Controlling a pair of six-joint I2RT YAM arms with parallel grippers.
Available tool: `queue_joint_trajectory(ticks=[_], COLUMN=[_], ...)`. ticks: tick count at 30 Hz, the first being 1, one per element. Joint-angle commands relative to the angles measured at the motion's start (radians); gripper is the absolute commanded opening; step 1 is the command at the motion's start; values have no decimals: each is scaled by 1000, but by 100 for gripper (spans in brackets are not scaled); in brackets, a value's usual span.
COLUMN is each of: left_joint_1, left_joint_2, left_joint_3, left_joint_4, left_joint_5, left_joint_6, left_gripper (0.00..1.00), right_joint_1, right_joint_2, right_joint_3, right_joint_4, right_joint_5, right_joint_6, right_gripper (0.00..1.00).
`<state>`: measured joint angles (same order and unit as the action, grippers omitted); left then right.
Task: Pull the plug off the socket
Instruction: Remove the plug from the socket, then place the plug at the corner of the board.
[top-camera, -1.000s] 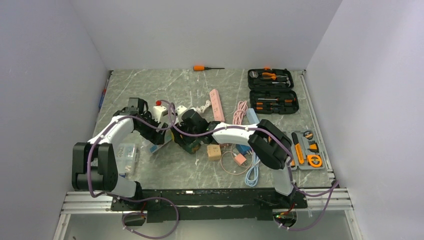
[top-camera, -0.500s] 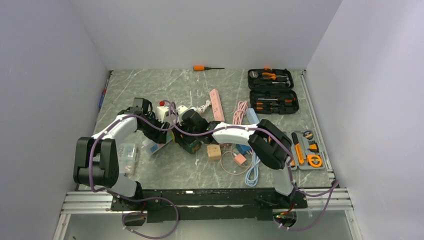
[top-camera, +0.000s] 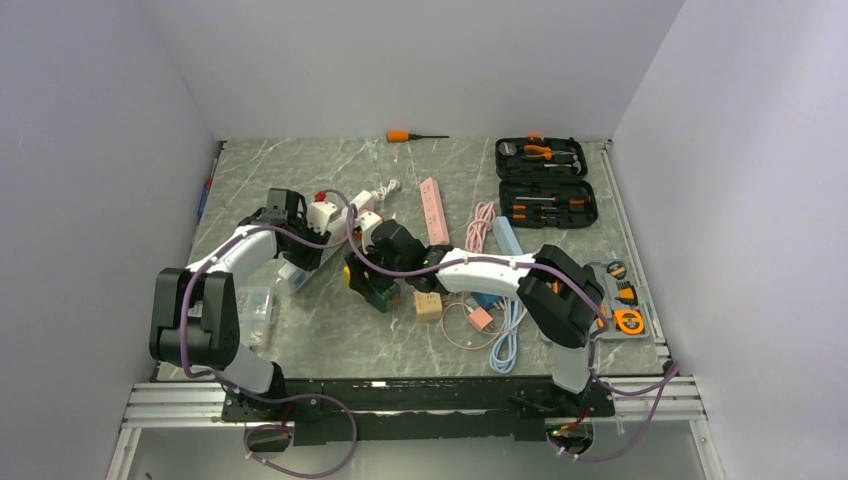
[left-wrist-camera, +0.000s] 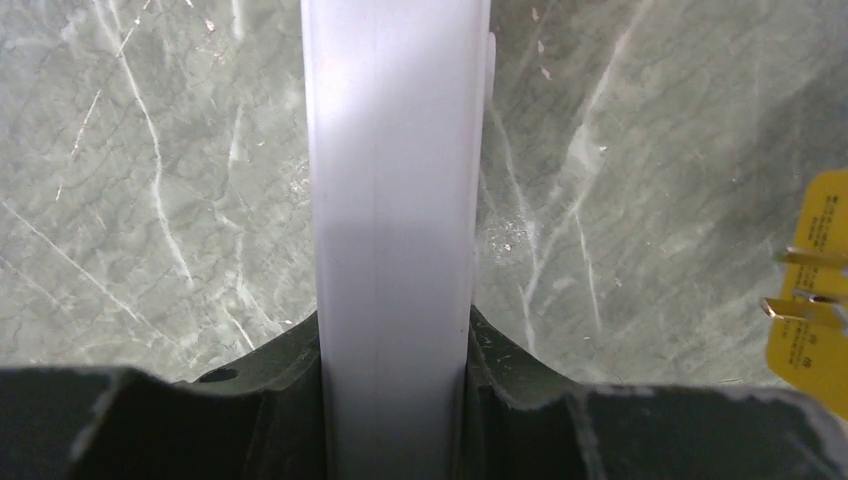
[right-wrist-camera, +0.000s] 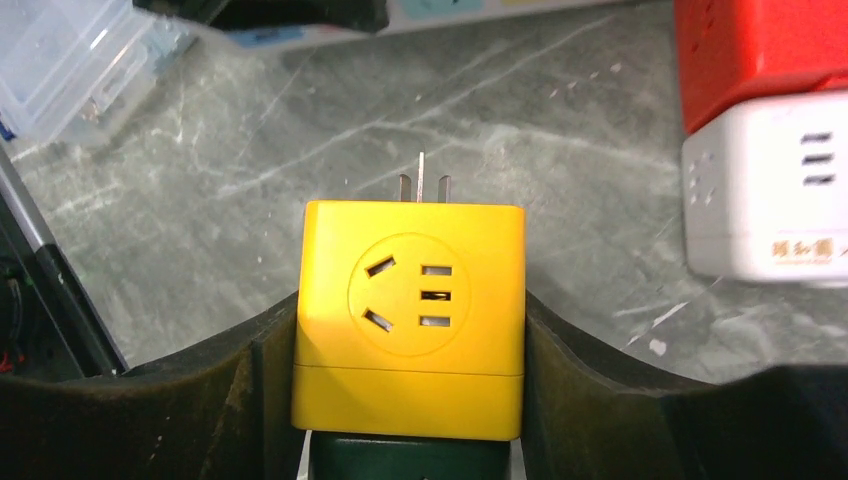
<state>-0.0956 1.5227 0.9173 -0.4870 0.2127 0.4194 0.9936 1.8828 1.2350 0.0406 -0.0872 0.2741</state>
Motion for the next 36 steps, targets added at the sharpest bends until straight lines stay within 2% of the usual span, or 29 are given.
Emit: queue_joint_trajectory(ticks=[1,6,9,11,13,15,16,24,25,29,33,36], left_joint_1=[-5,-4,-4,-4,-4,-5,-4,-1,-2,-1,-2,-2], left_joint_2=[8,-18,-19,-17,-32,-50,-63,-164,-168,-188,-210,-217], left_joint_3=[15,-4,4,30,31,24,17,-60,-59,-60,-67,-54], left_joint_4=[24,7,10,-16,-30,-52,-61,-109,-117,-120,-118,-136], left_joint_5=[-95,-40,-68,-53,-28,-2,8,10,17,23,41,64], left_joint_6=[-10,38,43,51,67,90,104,186,183,172,167,152], left_gripper=[17,13,9,8,8,8,7,5,5,5,0,0], right_joint_1=[54,86,89,89,91,92,91,50,41,-25,-155,-207], right_joint_2=[-79,-81,-67,-53,-33,-24,-25,-219,-237,-300,-301,-239], right_joint_3=[-40,-114,-152,-153,-137,-118,-103,-22,-13,-30,-44,-8], right_joint_4=[101,94,112,118,109,92,74,-32,-36,-31,-4,-21], right_joint_5=[-66,-34,-11,-9,-12,-19,-34,-94,-93,-67,-100,-105], right_joint_6=[-46,-62,-57,-63,-73,-77,-81,-161,-169,-186,-171,-198], right_gripper=[0,0,2,16,35,61,67,82,88,99,100,100])
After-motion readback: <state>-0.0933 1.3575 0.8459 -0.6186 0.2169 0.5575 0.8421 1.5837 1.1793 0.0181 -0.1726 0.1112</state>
